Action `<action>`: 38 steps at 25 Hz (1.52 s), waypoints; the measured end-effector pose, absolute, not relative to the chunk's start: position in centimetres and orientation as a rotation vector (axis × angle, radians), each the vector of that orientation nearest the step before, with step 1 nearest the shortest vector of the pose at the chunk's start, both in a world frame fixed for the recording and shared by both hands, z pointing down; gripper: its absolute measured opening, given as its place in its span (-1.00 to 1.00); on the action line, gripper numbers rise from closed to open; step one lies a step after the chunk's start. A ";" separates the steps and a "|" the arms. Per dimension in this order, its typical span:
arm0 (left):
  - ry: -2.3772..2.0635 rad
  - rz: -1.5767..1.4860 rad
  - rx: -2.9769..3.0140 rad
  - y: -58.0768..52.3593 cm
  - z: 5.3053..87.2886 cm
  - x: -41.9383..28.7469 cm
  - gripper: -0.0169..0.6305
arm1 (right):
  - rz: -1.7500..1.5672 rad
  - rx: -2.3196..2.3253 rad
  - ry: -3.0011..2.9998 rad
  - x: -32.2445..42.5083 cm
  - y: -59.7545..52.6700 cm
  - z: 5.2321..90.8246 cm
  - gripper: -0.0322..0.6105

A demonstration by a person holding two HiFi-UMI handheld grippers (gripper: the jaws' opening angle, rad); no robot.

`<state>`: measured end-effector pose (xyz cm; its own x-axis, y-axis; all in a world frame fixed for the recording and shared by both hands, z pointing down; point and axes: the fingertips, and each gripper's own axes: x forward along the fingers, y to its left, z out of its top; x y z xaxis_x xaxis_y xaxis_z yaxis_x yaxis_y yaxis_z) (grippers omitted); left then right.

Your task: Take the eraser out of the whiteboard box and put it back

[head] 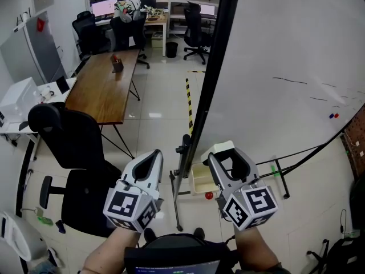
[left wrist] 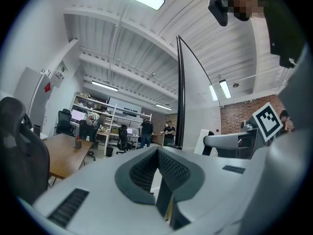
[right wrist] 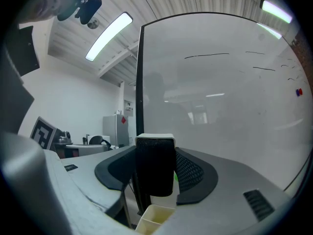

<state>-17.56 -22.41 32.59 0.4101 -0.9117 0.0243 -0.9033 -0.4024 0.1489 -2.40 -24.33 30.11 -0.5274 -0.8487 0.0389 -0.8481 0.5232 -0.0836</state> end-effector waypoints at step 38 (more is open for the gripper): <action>-1.447 0.136 2.392 -24.5 45.5 -15.2 -0.84 | -0.707 -1.658 3.070 -2.5 -27.2 49.1 -0.08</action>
